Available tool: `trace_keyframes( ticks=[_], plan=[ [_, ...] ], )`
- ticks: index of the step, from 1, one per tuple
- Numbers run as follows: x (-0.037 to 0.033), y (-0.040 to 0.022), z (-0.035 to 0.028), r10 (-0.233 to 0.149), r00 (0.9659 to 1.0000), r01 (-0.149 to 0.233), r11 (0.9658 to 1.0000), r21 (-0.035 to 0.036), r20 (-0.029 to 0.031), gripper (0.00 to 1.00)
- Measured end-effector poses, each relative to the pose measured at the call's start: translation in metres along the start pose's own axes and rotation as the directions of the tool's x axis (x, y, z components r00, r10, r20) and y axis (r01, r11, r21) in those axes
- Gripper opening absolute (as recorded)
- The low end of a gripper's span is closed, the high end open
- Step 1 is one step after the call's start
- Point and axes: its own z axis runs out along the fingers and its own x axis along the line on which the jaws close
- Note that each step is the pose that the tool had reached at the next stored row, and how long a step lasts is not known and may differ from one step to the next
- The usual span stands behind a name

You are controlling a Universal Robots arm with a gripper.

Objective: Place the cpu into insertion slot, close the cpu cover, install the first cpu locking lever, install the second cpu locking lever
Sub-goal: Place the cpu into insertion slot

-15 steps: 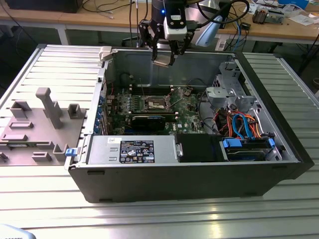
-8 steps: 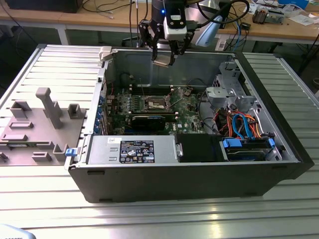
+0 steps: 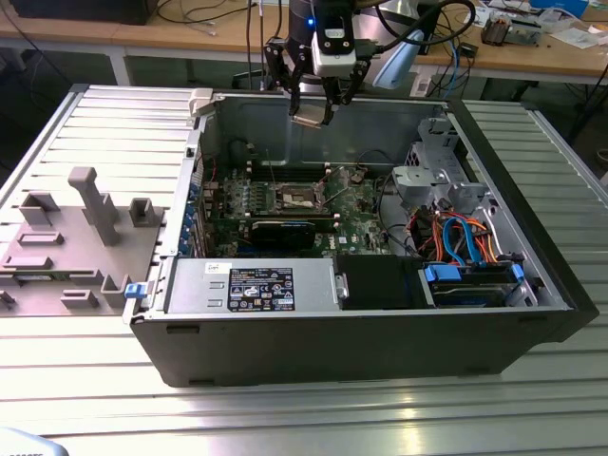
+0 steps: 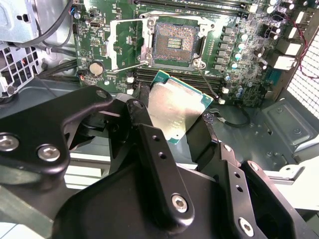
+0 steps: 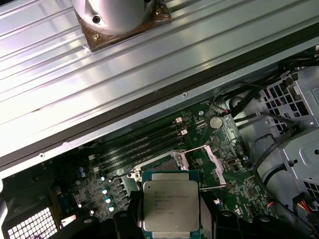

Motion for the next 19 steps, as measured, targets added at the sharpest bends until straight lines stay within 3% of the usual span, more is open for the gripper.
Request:
trace_keyframes(
  ticks=[19],
  plan=[
    [0.0,0.0,0.0,0.011,0.9999,-0.011,0.9999,-0.0003,0.0011,0.55]
  ],
)
